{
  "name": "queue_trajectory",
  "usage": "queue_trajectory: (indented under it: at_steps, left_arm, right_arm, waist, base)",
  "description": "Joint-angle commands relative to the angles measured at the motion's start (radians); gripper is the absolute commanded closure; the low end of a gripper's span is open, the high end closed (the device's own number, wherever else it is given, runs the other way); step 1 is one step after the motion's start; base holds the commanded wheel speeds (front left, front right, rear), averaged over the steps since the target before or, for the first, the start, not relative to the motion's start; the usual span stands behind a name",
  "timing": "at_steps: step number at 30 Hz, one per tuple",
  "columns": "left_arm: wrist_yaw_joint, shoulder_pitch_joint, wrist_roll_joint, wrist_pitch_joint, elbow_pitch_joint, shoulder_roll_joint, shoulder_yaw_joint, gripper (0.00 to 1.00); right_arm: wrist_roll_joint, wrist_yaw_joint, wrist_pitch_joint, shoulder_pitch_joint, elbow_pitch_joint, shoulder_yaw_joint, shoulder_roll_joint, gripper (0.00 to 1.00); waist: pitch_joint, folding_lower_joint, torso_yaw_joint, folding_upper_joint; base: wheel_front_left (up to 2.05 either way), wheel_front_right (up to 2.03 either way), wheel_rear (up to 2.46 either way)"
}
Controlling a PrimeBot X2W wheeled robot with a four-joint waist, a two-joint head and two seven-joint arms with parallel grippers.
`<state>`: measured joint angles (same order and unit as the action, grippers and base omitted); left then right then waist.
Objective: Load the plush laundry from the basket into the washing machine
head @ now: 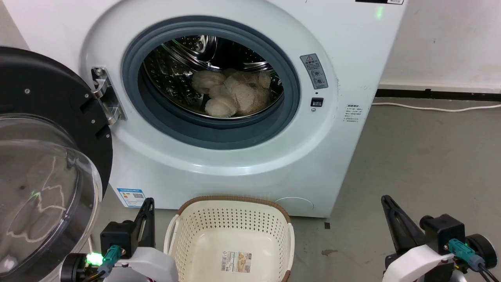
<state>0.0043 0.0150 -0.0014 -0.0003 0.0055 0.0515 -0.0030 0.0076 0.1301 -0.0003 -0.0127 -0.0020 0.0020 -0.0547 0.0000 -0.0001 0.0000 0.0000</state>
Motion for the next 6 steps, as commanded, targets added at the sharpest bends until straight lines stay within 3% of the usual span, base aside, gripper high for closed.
queue_trajectory:
  at_steps: [1,6]
  left_arm:
    - [-0.004,-0.015,0.001,0.000,-0.005,-0.001,0.003,1.00]
    - [-0.004,-0.015,0.001,0.000,-0.005,-0.001,0.003,1.00]
  right_arm:
    - [-0.008,0.001,0.000,0.013,0.002,-0.002,0.005,1.00]
    - [-0.008,0.001,0.000,0.013,0.002,-0.002,0.005,1.00]
  waist:
    - [0.000,0.0001,0.000,0.0000]
    - [0.000,0.0001,0.000,0.0000]
  base:
    - [0.00,0.00,0.00]
    - [0.00,0.00,0.00]
